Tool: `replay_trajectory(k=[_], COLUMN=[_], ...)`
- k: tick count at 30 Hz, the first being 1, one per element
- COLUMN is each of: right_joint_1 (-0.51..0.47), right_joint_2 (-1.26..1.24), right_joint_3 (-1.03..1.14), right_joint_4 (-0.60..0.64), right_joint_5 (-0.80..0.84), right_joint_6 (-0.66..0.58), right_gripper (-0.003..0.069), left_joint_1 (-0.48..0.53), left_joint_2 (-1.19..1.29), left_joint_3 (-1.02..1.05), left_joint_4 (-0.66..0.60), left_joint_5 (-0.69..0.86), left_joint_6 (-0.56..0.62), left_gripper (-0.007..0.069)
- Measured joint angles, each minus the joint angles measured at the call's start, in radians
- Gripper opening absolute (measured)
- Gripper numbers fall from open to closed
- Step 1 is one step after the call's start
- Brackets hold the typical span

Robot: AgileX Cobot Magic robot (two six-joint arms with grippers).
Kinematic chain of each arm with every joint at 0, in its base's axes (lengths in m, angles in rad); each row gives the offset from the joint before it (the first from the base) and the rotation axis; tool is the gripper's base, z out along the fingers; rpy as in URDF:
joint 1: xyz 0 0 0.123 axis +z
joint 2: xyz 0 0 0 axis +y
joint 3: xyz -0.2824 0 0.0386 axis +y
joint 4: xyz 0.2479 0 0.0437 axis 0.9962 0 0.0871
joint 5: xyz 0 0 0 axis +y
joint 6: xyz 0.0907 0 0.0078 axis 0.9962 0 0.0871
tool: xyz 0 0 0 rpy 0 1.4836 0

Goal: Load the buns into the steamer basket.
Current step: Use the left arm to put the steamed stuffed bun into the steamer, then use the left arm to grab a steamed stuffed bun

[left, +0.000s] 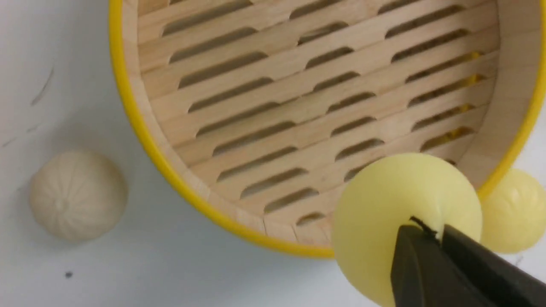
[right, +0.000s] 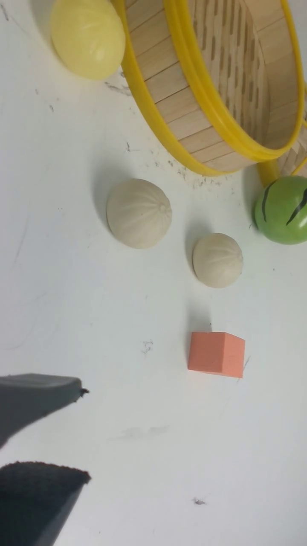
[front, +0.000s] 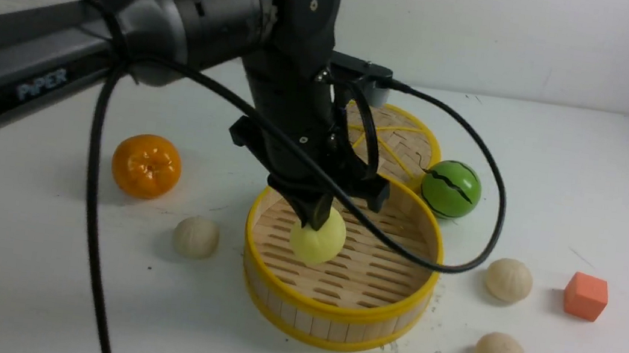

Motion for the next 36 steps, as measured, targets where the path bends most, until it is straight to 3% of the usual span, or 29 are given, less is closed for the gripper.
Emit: replay_trajectory(k=[9, 14, 21, 25, 27, 30, 32, 36], right_joint_1=[0.000, 0.000, 0.000, 0.000, 0.000, 0.000, 0.000, 0.000], right_joint_2=[0.000, 0.000, 0.000, 0.000, 0.000, 0.000, 0.000, 0.000], right_joint_3=[0.000, 0.000, 0.000, 0.000, 0.000, 0.000, 0.000, 0.000], right_joint_4=[0.000, 0.000, 0.000, 0.000, 0.000, 0.000, 0.000, 0.000], right_joint_5=[0.000, 0.000, 0.000, 0.000, 0.000, 0.000, 0.000, 0.000], right_joint_6=[-0.001, -0.001, -0.001, -0.001, -0.001, -0.001, -0.001, -0.001], right_gripper=[0.0241, 0.0241, 0.0241, 0.0241, 0.0241, 0.0241, 0.0241, 0.0241], left_joint_1=[0.001, 0.002, 0.004, 0.004, 0.004, 0.011, 0.050, 0.145], left_joint_2=[0.222, 0.239, 0.178, 0.061, 0.022, -0.088, -0.148, -0.134], left_joint_3=[-0.121, -0.130, -0.131, -0.126, -0.113, -0.038, 0.078, 0.207], left_joint_4=[0.012, 0.019, 0.019, 0.037, 0.058, 0.129, 0.166, 0.150], left_joint_5=[0.027, 0.029, 0.034, 0.036, 0.036, 0.037, 0.039, -0.008], left_joint_6=[0.015, 0.023, -0.027, -0.046, -0.048, -0.050, -0.050, -0.050], left_gripper=[-0.0012, 0.0053, 0.0359, 0.0448, 0.0449, 0.0377, 0.0242, 0.0049])
